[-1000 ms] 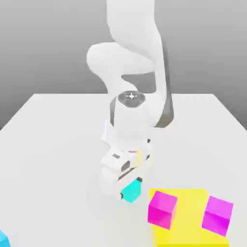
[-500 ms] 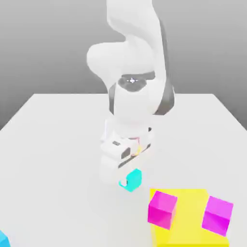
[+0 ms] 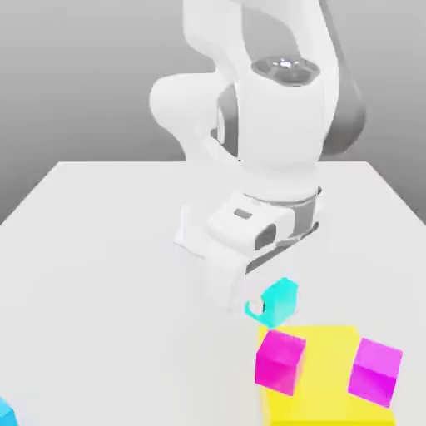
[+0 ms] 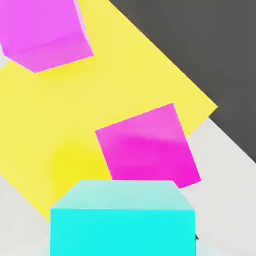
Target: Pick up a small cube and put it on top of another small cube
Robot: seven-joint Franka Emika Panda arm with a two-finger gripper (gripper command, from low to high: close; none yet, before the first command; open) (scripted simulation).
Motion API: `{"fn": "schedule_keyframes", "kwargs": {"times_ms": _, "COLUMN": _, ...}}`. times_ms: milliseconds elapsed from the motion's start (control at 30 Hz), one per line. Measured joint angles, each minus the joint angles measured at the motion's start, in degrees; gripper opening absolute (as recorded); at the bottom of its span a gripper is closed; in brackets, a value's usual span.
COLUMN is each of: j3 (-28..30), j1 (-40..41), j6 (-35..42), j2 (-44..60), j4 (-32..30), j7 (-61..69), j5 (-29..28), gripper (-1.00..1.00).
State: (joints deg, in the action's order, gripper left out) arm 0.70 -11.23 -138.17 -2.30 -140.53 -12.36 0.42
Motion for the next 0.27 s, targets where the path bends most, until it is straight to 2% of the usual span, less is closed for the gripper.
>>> {"fn": "schedule_keyframes", "kwargs": {"times_ms": 133, "j3": -0.1, "j1": -0.1, "j6": -6.1, "j2": 6.3, "j4": 0.2, "j7": -0.8, "j5": -0.1, "gripper": -1.00}}
{"fn": "schedule_keyframes", "kwargs": {"times_ms": 167, "j3": -0.1, "j1": -0.1, "j6": -7.3, "j2": 7.3, "j4": 0.0, "j7": -0.9, "j5": -0.1, "gripper": 1.00}}
{"fn": "schedule_keyframes", "kwargs": {"times_ms": 267, "j3": -0.1, "j1": -0.1, "j6": -7.3, "j2": 7.3, "j4": 0.0, "j7": -0.9, "j5": -0.1, "gripper": 1.00}}
